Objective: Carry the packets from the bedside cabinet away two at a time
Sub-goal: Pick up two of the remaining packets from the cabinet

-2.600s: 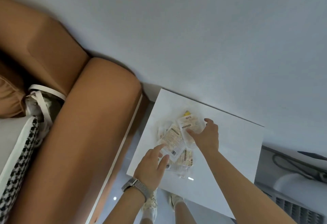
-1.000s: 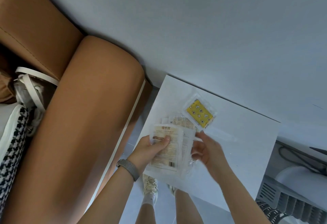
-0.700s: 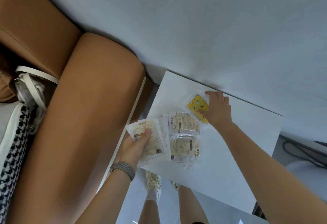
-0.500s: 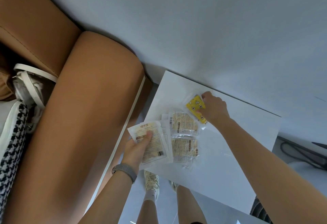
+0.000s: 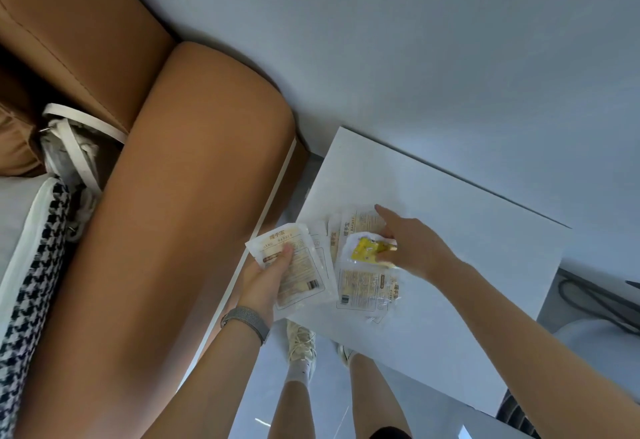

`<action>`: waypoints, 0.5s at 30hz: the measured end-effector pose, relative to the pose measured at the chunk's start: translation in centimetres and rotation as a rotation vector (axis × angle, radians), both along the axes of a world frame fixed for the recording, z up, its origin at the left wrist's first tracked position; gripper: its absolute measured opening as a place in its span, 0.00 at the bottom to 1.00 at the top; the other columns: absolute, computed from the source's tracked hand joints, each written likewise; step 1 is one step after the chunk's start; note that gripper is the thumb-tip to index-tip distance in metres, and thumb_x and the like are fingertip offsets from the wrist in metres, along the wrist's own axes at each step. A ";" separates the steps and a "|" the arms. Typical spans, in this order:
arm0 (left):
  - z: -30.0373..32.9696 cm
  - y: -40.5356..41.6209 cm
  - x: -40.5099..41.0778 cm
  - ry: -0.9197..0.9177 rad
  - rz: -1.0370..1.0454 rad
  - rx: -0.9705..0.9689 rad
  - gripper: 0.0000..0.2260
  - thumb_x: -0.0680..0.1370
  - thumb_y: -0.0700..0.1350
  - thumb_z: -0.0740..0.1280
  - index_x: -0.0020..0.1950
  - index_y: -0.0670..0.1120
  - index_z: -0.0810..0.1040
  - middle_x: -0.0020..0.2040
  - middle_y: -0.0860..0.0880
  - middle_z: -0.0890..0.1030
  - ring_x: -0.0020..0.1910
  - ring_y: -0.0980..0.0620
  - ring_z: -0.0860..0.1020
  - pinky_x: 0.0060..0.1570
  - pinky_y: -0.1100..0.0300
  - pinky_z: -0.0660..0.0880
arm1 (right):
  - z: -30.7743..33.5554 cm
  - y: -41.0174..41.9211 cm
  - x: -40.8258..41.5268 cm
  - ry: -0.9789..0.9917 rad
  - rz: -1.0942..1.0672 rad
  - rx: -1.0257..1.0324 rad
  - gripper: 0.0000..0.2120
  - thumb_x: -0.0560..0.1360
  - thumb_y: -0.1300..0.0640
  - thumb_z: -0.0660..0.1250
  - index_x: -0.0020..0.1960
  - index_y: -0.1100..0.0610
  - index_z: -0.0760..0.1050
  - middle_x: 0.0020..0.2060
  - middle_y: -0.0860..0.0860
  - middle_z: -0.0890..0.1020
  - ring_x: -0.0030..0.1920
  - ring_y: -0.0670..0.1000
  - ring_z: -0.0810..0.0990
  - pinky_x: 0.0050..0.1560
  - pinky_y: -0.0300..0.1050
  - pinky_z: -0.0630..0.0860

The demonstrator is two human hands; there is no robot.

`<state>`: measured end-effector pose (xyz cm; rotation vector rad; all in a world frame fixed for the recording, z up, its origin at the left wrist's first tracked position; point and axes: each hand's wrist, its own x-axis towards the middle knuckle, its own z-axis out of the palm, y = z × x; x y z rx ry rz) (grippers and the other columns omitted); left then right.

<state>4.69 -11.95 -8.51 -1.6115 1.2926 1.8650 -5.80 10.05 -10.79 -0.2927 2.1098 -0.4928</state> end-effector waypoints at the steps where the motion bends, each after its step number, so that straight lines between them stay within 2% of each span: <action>1: -0.1 -0.1 0.1 -0.002 0.019 0.002 0.05 0.76 0.45 0.71 0.51 0.47 0.81 0.40 0.52 0.86 0.44 0.50 0.83 0.39 0.55 0.78 | -0.3 -0.1 0.3 0.046 0.037 0.055 0.41 0.70 0.51 0.74 0.77 0.48 0.57 0.62 0.48 0.78 0.61 0.52 0.76 0.57 0.45 0.74; 2: -0.1 -0.2 0.2 -0.007 0.040 0.002 0.05 0.76 0.46 0.71 0.50 0.48 0.81 0.40 0.52 0.86 0.43 0.50 0.84 0.37 0.56 0.77 | -0.5 0.0 0.5 0.081 0.031 0.083 0.40 0.69 0.50 0.75 0.76 0.47 0.59 0.60 0.48 0.79 0.60 0.52 0.77 0.55 0.45 0.74; 4: -0.1 -0.3 0.5 -0.016 0.069 0.002 0.05 0.76 0.46 0.71 0.51 0.48 0.81 0.40 0.52 0.86 0.43 0.50 0.84 0.35 0.56 0.77 | -0.8 0.1 0.5 0.139 -0.021 0.114 0.38 0.67 0.49 0.76 0.73 0.45 0.62 0.50 0.48 0.80 0.51 0.51 0.79 0.49 0.43 0.75; 5: -0.2 -0.4 0.6 -0.019 0.074 0.001 0.05 0.76 0.46 0.71 0.51 0.48 0.81 0.40 0.52 0.86 0.44 0.50 0.83 0.35 0.56 0.77 | -0.8 0.0 0.6 0.175 -0.025 0.131 0.39 0.66 0.48 0.76 0.72 0.45 0.62 0.45 0.47 0.79 0.48 0.51 0.79 0.47 0.43 0.74; 7: -0.2 -0.3 0.8 -0.021 0.070 0.001 0.06 0.76 0.46 0.71 0.51 0.48 0.81 0.40 0.52 0.86 0.44 0.49 0.83 0.35 0.56 0.77 | -1.0 -0.2 0.9 0.214 0.003 0.167 0.45 0.66 0.45 0.76 0.76 0.44 0.55 0.42 0.47 0.76 0.46 0.51 0.78 0.49 0.44 0.74; 9: -0.2 -0.2 0.8 -0.015 0.057 -0.003 0.05 0.76 0.46 0.71 0.51 0.48 0.81 0.40 0.52 0.86 0.45 0.50 0.83 0.35 0.56 0.77 | -1.1 -0.2 1.1 0.227 0.033 0.200 0.48 0.66 0.41 0.75 0.77 0.43 0.50 0.42 0.47 0.75 0.48 0.51 0.78 0.53 0.46 0.74; 12: 0.0 0.1 1.0 -0.004 0.049 -0.007 0.05 0.76 0.45 0.71 0.51 0.48 0.81 0.42 0.51 0.86 0.45 0.50 0.83 0.38 0.56 0.77 | -1.1 0.0 1.1 0.344 0.079 0.243 0.41 0.63 0.41 0.78 0.70 0.44 0.63 0.47 0.47 0.77 0.53 0.52 0.75 0.54 0.47 0.71; 15: 0.1 0.5 1.3 0.006 0.033 -0.004 0.04 0.76 0.45 0.71 0.50 0.47 0.81 0.44 0.50 0.85 0.45 0.50 0.82 0.40 0.56 0.77 | -1.3 0.1 1.6 0.496 0.054 0.265 0.41 0.54 0.43 0.83 0.62 0.49 0.71 0.54 0.53 0.73 0.54 0.55 0.71 0.52 0.47 0.69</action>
